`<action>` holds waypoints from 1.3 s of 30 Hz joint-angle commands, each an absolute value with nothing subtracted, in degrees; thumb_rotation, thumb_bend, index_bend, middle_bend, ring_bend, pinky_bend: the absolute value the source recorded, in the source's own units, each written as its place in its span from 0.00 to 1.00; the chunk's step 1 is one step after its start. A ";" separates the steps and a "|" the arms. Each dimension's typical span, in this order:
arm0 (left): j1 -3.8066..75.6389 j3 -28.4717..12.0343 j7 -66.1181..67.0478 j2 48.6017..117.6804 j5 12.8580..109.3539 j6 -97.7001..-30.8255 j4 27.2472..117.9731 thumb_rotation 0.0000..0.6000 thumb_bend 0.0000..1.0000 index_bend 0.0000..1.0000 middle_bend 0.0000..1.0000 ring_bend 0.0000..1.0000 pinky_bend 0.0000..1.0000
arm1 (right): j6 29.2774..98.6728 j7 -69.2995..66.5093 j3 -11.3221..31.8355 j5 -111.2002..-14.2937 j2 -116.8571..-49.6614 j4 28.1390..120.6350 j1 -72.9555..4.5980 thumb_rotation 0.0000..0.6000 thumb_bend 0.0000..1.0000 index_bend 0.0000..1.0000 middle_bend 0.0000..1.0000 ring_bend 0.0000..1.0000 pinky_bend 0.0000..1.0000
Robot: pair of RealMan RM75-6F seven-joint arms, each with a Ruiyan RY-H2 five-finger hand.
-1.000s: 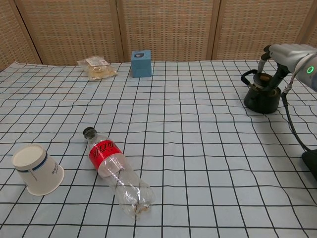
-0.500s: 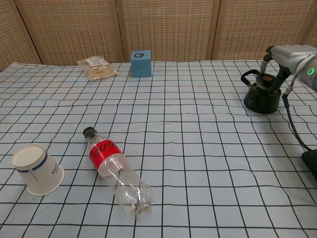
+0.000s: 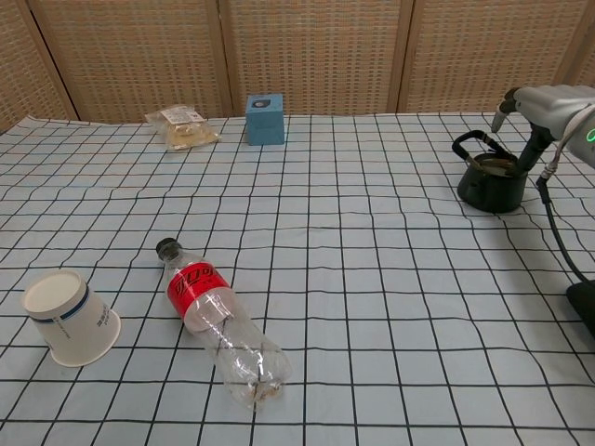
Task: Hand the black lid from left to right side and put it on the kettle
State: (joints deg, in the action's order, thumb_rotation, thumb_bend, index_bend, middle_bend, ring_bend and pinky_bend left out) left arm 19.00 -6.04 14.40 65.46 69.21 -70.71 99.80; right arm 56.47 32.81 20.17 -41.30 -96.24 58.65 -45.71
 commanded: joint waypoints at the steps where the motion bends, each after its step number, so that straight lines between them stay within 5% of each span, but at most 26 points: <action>1: 18.97 -6.00 14.37 65.42 69.34 -70.78 99.85 1.00 0.07 0.00 0.00 0.00 0.00 | 57.86 32.83 20.05 -42.18 -95.10 61.04 -45.09 1.00 0.40 0.29 0.00 0.00 0.00; 8: 18.93 -5.69 14.08 65.24 70.08 -70.74 100.32 1.00 0.07 0.00 0.00 0.00 0.00 | 62.07 35.08 18.73 -43.16 -92.61 69.18 -43.06 1.00 0.70 0.28 0.00 0.00 0.00; 13: 18.72 -5.25 13.31 64.90 71.39 -70.92 100.73 1.00 0.07 0.00 0.00 0.00 0.00 | 62.97 36.91 18.10 -42.15 -92.81 70.78 -42.67 1.00 0.82 0.30 0.00 0.00 0.00; 39: 18.12 -4.99 12.68 64.39 72.76 -71.80 101.50 1.00 0.07 0.02 0.00 0.00 0.00 | 60.32 37.70 17.08 -38.14 -95.29 67.71 -41.93 1.00 0.75 0.34 0.00 0.00 0.00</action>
State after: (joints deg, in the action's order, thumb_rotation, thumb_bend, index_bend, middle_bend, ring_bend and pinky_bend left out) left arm 18.17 -4.98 12.79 64.43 72.63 -71.68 101.44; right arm 60.64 37.82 17.09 -38.36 -95.09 67.92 -41.90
